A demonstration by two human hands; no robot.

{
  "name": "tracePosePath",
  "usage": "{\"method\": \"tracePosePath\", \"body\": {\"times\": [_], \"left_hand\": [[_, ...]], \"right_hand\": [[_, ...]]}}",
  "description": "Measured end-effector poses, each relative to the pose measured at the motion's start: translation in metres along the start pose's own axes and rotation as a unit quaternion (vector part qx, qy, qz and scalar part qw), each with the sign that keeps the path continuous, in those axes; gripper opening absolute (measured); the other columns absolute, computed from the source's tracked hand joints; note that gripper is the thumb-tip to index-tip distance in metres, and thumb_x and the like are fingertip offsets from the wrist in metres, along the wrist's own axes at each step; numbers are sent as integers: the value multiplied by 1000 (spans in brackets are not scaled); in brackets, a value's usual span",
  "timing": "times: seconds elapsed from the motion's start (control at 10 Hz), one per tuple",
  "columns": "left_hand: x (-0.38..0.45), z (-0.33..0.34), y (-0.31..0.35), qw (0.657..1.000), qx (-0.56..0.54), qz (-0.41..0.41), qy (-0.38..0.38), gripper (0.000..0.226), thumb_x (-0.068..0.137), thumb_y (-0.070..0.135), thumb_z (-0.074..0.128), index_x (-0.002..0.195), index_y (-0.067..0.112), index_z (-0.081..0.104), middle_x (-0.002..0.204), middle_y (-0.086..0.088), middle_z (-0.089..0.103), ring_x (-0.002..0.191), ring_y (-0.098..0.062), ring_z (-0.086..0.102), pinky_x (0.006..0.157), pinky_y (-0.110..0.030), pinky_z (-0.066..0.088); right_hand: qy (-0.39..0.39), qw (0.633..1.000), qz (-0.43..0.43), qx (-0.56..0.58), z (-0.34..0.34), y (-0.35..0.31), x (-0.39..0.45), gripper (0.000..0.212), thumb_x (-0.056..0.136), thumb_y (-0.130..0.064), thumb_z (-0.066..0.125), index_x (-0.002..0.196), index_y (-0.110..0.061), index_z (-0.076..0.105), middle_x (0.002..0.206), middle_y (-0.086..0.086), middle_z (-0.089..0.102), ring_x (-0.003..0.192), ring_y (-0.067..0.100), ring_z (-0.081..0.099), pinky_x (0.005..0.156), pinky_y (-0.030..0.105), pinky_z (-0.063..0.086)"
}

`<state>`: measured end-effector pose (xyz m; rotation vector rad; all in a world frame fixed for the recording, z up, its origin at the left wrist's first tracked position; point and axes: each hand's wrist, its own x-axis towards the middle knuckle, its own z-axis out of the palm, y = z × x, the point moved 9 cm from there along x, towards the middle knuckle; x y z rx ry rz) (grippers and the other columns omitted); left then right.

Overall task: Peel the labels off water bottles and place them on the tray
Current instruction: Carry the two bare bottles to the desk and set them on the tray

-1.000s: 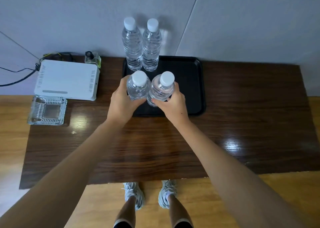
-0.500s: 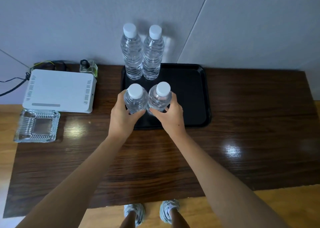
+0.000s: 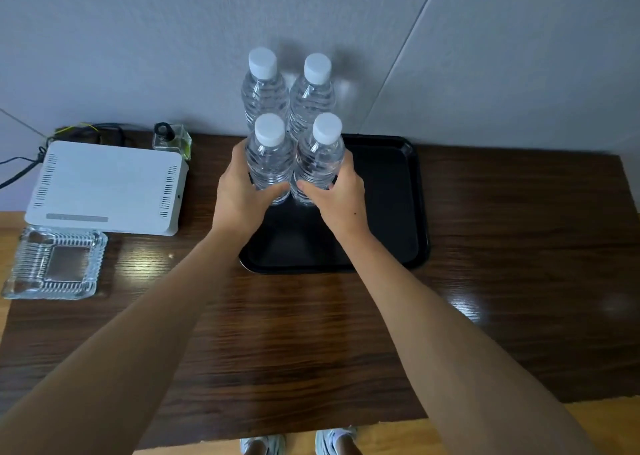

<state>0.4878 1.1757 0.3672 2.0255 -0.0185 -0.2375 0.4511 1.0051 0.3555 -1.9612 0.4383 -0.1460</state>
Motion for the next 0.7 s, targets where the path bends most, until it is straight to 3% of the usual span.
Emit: {"method": "tracePosePath", "body": {"times": [0.2,0.3,0.4,0.5,0.6,0.7], "left_hand": [[17,-2,2,1000,14,5,-5,66,73,16,79,128,17,43,111,13,55,102,-5,53,87,-19,43],[16,-1,0,1000,4,3,-16,68,73,16,79,130,17,42,112,14,54,100,-3,52,72,2,38],[15,0,0,1000,4,1,-20,71,73,18,79,133,18,39,116,13,54,104,-3,51,74,0,35],[14,-1,1,999,13,-2,-29,75,73,20,78,135,19,36,126,6,56,110,-7,50,87,-20,38],[6,0,1,998,30,-20,-43,80,74,25,78,139,20,32,131,6,52,112,-7,49,90,-25,38],[-13,-9,0,994,83,-55,-37,70,79,31,73,138,16,37,134,-1,53,120,-17,51,97,-34,43]], "right_hand": [[-6,1000,-3,-13,4,-1,17,69,71,-23,81,130,-20,45,116,-6,64,108,9,60,91,33,52],[-9,1000,0,-1,4,1,15,71,71,-22,80,132,-21,43,117,-9,62,108,6,58,91,26,49],[-12,1000,6,4,5,3,13,73,71,-20,80,134,-23,42,119,-8,62,110,7,58,93,27,48],[-34,999,7,3,5,-4,10,78,70,-20,81,135,-25,38,123,-8,60,113,9,57,97,33,49],[-50,999,-2,-17,2,-13,0,81,70,-25,80,137,-27,36,130,-8,55,119,6,51,94,22,42],[-6,996,-9,-87,-21,-31,-22,58,82,-25,71,134,-19,46,131,-1,56,120,13,51,92,23,42]]}}
